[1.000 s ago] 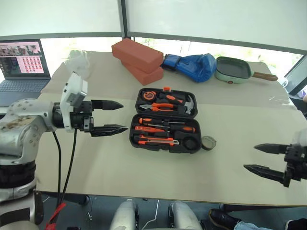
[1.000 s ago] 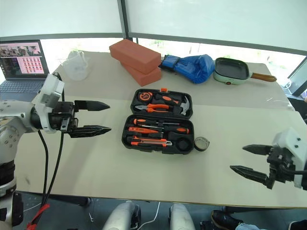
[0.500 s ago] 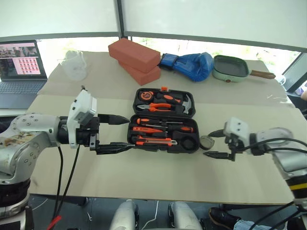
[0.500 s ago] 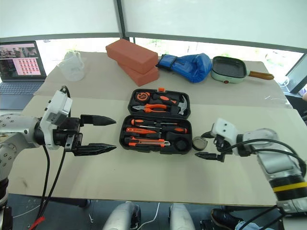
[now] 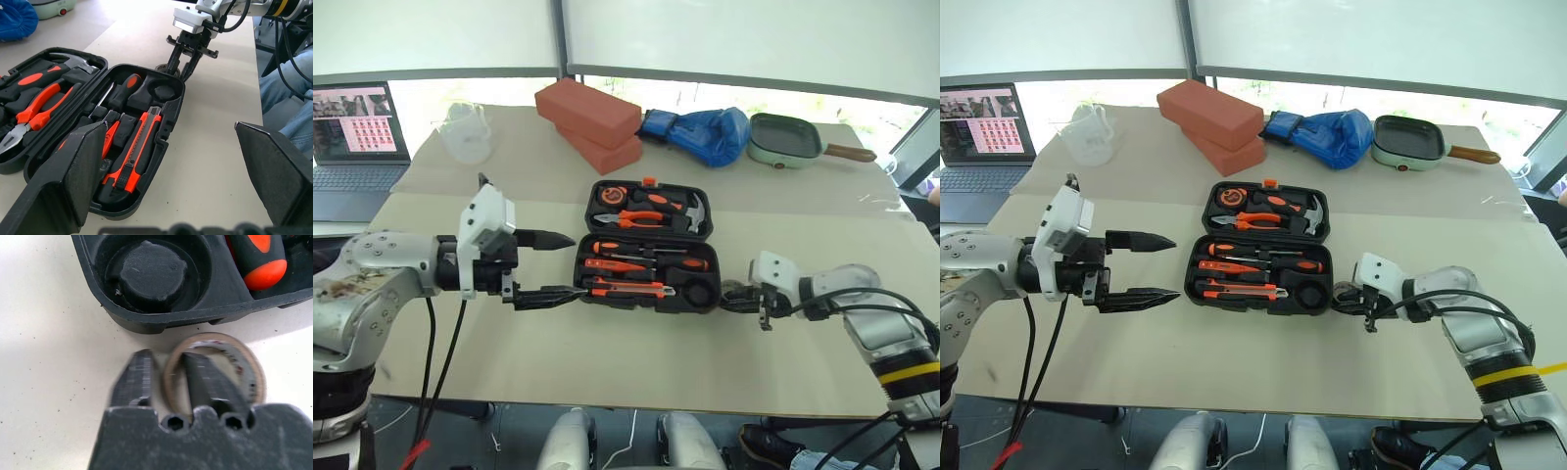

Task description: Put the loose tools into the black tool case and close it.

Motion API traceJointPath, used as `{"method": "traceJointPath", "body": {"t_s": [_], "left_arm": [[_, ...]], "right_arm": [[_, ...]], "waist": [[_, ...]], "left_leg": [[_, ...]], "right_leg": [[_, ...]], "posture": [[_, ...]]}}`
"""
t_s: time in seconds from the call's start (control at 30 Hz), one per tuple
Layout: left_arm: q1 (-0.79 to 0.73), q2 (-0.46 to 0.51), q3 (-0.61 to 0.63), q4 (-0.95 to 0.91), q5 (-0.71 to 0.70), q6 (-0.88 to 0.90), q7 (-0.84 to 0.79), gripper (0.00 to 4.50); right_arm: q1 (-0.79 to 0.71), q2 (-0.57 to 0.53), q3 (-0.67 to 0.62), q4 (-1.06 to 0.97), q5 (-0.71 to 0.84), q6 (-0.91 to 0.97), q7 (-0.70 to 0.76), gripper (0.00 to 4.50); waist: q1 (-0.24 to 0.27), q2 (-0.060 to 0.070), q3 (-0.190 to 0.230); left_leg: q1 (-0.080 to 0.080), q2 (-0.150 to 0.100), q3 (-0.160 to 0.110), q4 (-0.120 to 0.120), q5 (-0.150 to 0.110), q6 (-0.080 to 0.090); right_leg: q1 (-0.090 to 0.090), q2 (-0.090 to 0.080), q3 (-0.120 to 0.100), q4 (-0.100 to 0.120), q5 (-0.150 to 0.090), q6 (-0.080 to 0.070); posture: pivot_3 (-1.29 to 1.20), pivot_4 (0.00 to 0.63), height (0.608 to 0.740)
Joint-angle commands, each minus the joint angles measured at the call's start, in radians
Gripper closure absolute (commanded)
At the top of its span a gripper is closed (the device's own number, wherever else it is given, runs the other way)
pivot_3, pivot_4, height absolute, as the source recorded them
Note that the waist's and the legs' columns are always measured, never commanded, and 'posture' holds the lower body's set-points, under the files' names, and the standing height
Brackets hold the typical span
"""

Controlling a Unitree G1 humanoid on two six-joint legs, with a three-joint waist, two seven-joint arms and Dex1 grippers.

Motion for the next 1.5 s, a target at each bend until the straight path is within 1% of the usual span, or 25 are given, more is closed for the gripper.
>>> {"method": "traceJointPath", "body": {"t_s": [0.03,0.07,0.13,0.27,0.3,0.33,0.47,0.63,0.73,0.9,0.97,1.0,1.03,1.07,1.1,1.2,1.23,1.33,1.37,1.5], "left_arm": [[-0.006,0.02,-0.005,-0.016,0.009,-0.038,-0.006,0.0],[-0.006,0.021,-0.007,-0.015,0.008,-0.04,-0.005,0.0],[-0.005,0.022,-0.006,-0.019,0.0,-0.04,-0.002,0.0],[0.01,0.015,-0.008,-0.025,-0.006,-0.039,0.005,0.0],[0.012,0.013,-0.023,-0.025,0.008,-0.053,0.002,0.0],[0.009,0.011,-0.032,-0.022,0.015,-0.061,0.001,0.0],[0.001,0.003,-0.042,-0.012,0.018,-0.076,0.013,0.0],[-0.023,0.0,-0.062,0.004,0.028,-0.095,0.017,0.0],[-0.033,-0.001,-0.066,0.014,0.033,-0.098,0.016,0.0],[-0.03,-0.005,-0.074,0.028,0.042,-0.113,0.014,0.0],[-0.034,-0.01,-0.08,0.032,0.048,-0.118,0.016,0.0],[-0.038,-0.012,-0.081,0.036,0.049,-0.118,0.017,0.0],[-0.042,-0.013,-0.082,0.039,0.05,-0.118,0.017,0.0],[-0.046,-0.014,-0.083,0.041,0.049,-0.118,0.017,0.0],[-0.049,-0.013,-0.083,0.045,0.048,-0.118,0.017,0.0],[-0.054,-0.011,-0.088,0.06,0.053,-0.126,0.012,0.0],[-0.056,-0.012,-0.092,0.067,0.059,-0.13,0.013,0.0],[-0.062,-0.016,-0.101,0.081,0.07,-0.135,0.018,0.0],[-0.063,-0.017,-0.103,0.084,0.073,-0.136,0.019,0.0],[-0.057,-0.015,-0.106,0.113,0.102,-0.153,0.018,0.0]], "right_arm": [[0.046,-0.079,-0.107,-0.09,0.066,0.067,0.032,4.48],[0.055,-0.092,-0.123,-0.107,0.082,0.082,0.039,4.48],[0.067,-0.117,-0.183,-0.168,0.159,0.151,0.058,4.48],[0.065,-0.102,-0.257,-0.291,0.311,0.266,0.07,4.48],[0.032,-0.077,-0.24,-0.345,0.35,0.314,0.055,4.48],[0.002,-0.058,-0.207,-0.383,0.356,0.332,0.044,4.48],[-0.048,-0.013,-0.078,-0.397,0.248,0.325,-0.014,4.48],[-0.077,0.013,0.039,-0.299,0.097,0.246,-0.072,4.48],[-0.079,0.013,0.064,-0.26,0.057,0.216,-0.072,4.48],[-0.054,0.036,0.09,-0.254,0.053,0.21,-0.065,4.48],[-0.041,0.029,0.093,-0.257,0.042,0.199,-0.057,3.71],[-0.033,0.02,0.091,-0.266,0.041,0.195,-0.049,3.52],[-0.026,0.014,0.087,-0.276,0.044,0.195,-0.044,3.2],[-0.019,0.008,0.08,-0.288,0.049,0.199,-0.041,2.76],[-0.014,0.002,0.07,-0.306,0.06,0.203,-0.036,2.43],[-0.017,-0.007,0.022,-0.366,0.111,0.246,-0.029,1.51],[-0.023,-0.01,0.001,-0.382,0.129,0.262,-0.029,1.11],[-0.036,-0.027,-0.058,-0.42,0.188,0.311,-0.021,0.14],[-0.037,-0.037,-0.08,-0.433,0.21,0.329,-0.015,0.03],[-0.03,-0.069,-0.19,-0.458,0.319,0.407,-0.005,0.03]], "waist": [[0.006,0.0,0.0],[0.007,0.001,0.0],[0.008,0.001,0.0],[-0.002,0.001,0.0],[-0.003,0.001,0.0],[-0.007,0.001,0.0],[-0.011,0.001,0.0],[0.006,0.0,0.001],[0.009,0.0,0.001],[0.009,0.0,0.001],[0.009,0.0,0.0],[0.009,0.0,0.001],[0.012,0.0,0.001],[0.014,0.0,0.001],[0.016,0.0,0.001],[0.016,0.0,0.001],[0.014,0.0,0.001],[0.013,0.0,0.001],[0.013,0.0,0.001],[0.013,0.0,0.001]], "left_leg": [[0.0,0.0,0.0,0.0,0.0,0.0],[-0.001,0.0,0.0,0.0,0.0,0.0],[-0.001,0.0,0.0,0.0,0.0,0.0],[0.0,0.001,0.0,0.0,0.0,0.0],[0.0,0.002,0.0,-0.001,0.0,0.0],[0.0,0.002,0.0,-0.001,0.0,0.0],[-0.001,0.002,0.0,-0.001,0.0,0.0],[-0.006,0.0,0.001,0.001,0.0,0.0],[-0.007,-0.001,0.001,0.001,0.0,0.0],[-0.007,0.0,0.001,0.001,0.0,0.0],[-0.007,0.0,0.001,0.001,0.0,0.0],[-0.007,0.0,0.001,0.001,0.0,0.0],[-0.007,0.0,0.001,0.001,0.0,0.0],[-0.007,0.0,0.001,0.001,0.0,0.0],[-0.007,0.0,0.001,0.001,0.0,0.0],[-0.008,0.0,0.0,0.0,0.0,0.0],[-0.008,0.0,0.0,0.0,0.0,0.0],[-0.008,0.0,0.0,0.0,0.0,0.0],[-0.008,0.0,0.0,0.0,0.0,0.0],[-0.007,0.0,0.0,0.0,0.0,0.0]], "right_leg": [[0.0,0.0,0.0,0.0,0.0,0.0],[0.0,-0.001,0.0,0.0,0.0,0.0],[0.0,0.0,0.0,0.0,0.0,0.0],[-0.001,0.001,0.0,0.0,0.0,0.0],[-0.001,0.002,0.0,0.0,0.0,-0.001],[-0.001,0.002,0.0,0.0,0.0,-0.001],[-0.003,0.002,0.001,0.001,0.0,-0.001],[-0.007,-0.001,0.0,0.0,0.0,0.0],[-0.008,-0.001,0.0,0.001,0.001,0.001],[-0.008,0.0,0.0,0.001,0.001,0.0],[-0.008,0.0,0.0,0.001,0.001,0.0],[-0.007,0.0,0.0,0.001,0.001,0.0],[-0.007,0.0,0.0,0.001,0.001,0.0],[-0.008,0.0,0.0,0.001,0.001,0.0],[-0.007,0.0,0.0,0.0,0.0,0.0],[-0.008,0.0,-0.001,-0.001,0.0,0.0],[-0.008,0.0,-0.001,-0.001,0.0,0.0],[-0.008,0.001,-0.001,0.0,0.0,0.0],[-0.008,0.001,-0.001,0.0,0.0,0.0],[-0.008,0.0,0.0,0.0,0.0,0.0]], "posture": [[0.0,0.15,0.738],[0.0,0.15,0.738],[0.0,0.15,0.738],[0.0,0.15,0.738],[0.0,0.15,0.738],[0.0,0.15,0.738],[0.0,0.15,0.738],[0.0,0.15,0.738],[0.0,0.15,0.738],[0.0,0.15,0.738],[0.0,0.15,0.738],[0.0,0.15,0.738],[0.0,0.15,0.738],[0.0,0.15,0.738],[0.0,0.15,0.738],[0.0,0.15,0.738],[0.0,0.15,0.738],[0.0,0.15,0.738],[0.0,0.15,0.738],[0.0,0.15,0.738]]}}
